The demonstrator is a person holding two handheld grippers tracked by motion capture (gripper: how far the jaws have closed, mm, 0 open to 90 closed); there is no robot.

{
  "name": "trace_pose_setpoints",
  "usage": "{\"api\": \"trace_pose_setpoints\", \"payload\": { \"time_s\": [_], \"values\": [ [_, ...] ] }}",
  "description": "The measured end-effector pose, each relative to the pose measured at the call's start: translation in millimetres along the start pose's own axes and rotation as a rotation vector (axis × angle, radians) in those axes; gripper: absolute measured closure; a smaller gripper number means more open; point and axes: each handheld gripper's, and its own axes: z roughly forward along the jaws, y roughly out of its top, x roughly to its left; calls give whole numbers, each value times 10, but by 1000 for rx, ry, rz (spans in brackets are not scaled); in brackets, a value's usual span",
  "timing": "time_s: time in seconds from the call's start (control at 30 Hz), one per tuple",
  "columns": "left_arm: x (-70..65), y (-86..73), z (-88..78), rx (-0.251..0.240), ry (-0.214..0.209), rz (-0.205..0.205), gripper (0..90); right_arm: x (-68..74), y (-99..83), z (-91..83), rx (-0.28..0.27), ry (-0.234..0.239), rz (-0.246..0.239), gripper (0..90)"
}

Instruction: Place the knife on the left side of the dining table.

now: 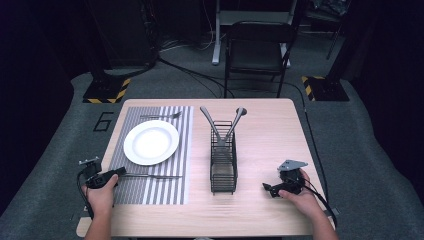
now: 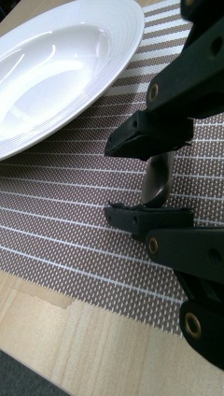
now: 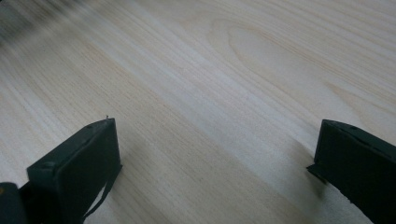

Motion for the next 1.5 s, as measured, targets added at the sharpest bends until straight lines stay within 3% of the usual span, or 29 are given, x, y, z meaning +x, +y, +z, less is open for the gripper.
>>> {"api": "trace_pose_setpoints", "payload": {
  "time_s": [0.07, 0.37, 0.57, 0.7, 0.83, 0.97, 1.2, 1.5],
  "values": [
    [11, 4, -4, 0, 2, 18, 645, 0, 0, 0, 0, 0, 0, 0],
    [21, 29, -57, -53, -3, 5, 633, 0, 0, 0, 0, 0, 0, 0],
    [-30, 29, -86, -44, -4, 48, 611, 0, 0, 0, 0, 0, 0, 0],
    [-140, 18, -106, -36, -19, 117, 588, 0, 0, 0, 0, 0, 0, 0],
    [-292, -9, -110, -25, -29, 215, 572, 0, 0, 0, 0, 0, 0, 0],
    [-455, -37, -107, -24, -41, 280, 569, 0, 0, 0, 0, 0, 0, 0],
    [-641, -97, -79, -7, -80, 346, 561, 1, 0, 0, 0, 0, 0, 0],
    [-932, -252, 33, 45, -136, 474, 549, 0, 0, 0, 0, 0, 0, 0]
  ]
}}
